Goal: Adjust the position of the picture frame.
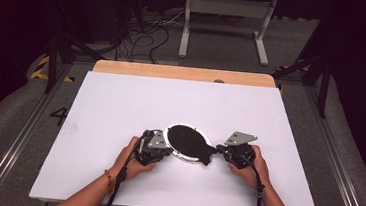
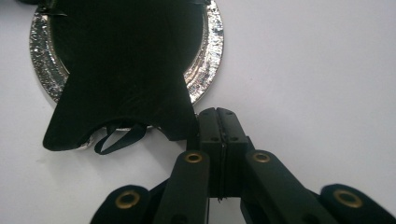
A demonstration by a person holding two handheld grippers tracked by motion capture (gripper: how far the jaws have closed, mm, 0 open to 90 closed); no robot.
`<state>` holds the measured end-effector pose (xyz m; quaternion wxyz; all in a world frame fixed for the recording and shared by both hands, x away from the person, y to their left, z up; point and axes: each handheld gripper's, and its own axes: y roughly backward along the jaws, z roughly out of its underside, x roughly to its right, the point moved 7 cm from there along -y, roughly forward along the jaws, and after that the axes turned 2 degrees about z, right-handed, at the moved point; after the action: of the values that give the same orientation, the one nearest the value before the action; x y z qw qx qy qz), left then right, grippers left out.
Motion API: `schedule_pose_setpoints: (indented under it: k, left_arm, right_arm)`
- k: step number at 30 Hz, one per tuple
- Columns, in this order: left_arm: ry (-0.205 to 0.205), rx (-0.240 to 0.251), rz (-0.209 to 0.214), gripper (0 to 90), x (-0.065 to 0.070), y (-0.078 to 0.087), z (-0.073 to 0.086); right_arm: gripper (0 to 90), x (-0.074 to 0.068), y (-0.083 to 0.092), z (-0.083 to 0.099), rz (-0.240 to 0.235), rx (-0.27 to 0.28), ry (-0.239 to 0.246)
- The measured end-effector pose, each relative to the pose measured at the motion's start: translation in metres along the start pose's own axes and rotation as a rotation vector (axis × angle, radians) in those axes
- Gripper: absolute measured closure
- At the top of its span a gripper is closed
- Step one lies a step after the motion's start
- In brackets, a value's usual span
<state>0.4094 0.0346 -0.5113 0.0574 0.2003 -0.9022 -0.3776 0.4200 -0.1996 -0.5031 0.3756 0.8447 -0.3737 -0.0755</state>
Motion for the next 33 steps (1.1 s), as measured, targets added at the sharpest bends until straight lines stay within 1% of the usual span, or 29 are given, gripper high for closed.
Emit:
schedule_pose_setpoints:
  k: [1,2,3,4,6,8,9,12,13,17,22,23,26,27,28,30,31,33]
  left_arm:
    - [0.003,-0.009,-0.001,90.0,-0.003,0.0,0.0]
    - [0.003,-0.009,-0.001,90.0,-0.003,0.0,0.0]
    - [0.013,-0.008,-0.004,90.0,-0.007,0.001,0.0]
    - [0.013,-0.008,-0.004,90.0,-0.007,0.001,0.0]
    - [0.023,-0.012,-0.007,90.0,-0.009,0.002,0.001]
    - [0.017,-0.016,-0.011,90.0,-0.011,0.002,0.001]
    - [0.021,-0.018,-0.009,89.9,-0.011,0.002,0.001]
    - [-0.003,-0.037,-0.015,89.9,-0.013,0.003,0.001]
    - [0.005,-0.036,-0.017,89.9,-0.013,0.002,0.0]
    - [0.006,-0.03,-0.029,89.7,-0.016,0.0,-0.001]
    - [0.012,-0.03,-0.049,89.1,-0.02,-0.001,-0.003]
    - [0.025,-0.025,-0.051,86.0,-0.023,-0.002,-0.003]
    - [0.037,-0.018,-0.052,87.3,-0.024,-0.003,-0.003]
    - [0.034,-0.011,-0.052,87.9,-0.025,-0.004,-0.004]
    - [0.042,-0.004,-0.05,88.2,-0.026,-0.004,-0.004]
    - [0.043,0.0,-0.053,88.1,-0.028,-0.005,-0.003]
    - [0.051,0.0,-0.054,88.1,-0.028,-0.005,-0.003]
    - [0.049,0.004,-0.059,88.2,-0.029,-0.005,-0.003]
  right_arm:
    - [90.0,-0.003,0.001,0.0,-0.008,0.003,0.0]
    - [90.0,-0.003,0.001,0.0,-0.008,0.003,0.0]
    - [90.0,-0.008,0.002,0.001,-0.022,0.003,0.009]
    - [90.0,-0.008,0.002,0.001,-0.022,0.003,0.009]
    - [90.0,-0.014,0.003,0.0,-0.03,0.0,0.022]
    - [90.0,-0.018,0.004,0.0,-0.029,-0.008,0.034]
    - [90.0,-0.02,0.004,0.0,-0.034,-0.006,0.037]
    - [90.0,-0.023,0.005,0.0,-0.04,-0.006,0.038]
    - [90.0,-0.023,0.005,0.0,-0.04,-0.005,0.039]
    - [90.0,-0.025,0.006,0.0,-0.04,-0.007,0.036]
    - [90.0,-0.028,0.007,0.001,-0.05,-0.009,0.029]
    - [90.0,-0.029,0.007,0.001,-0.053,-0.007,0.03]
    - [90.0,-0.031,0.007,0.001,-0.055,-0.008,0.033]
    - [90.0,-0.032,0.008,0.001,-0.058,-0.009,0.035]
    - [90.0,-0.032,0.008,0.001,-0.058,-0.009,0.038]
    - [90.0,-0.034,0.008,0.001,-0.066,-0.007,0.037]
    - [90.0,-0.035,0.008,0.001,-0.068,-0.007,0.037]
    - [90.0,-0.036,0.008,0.001,-0.069,-0.008,0.037]
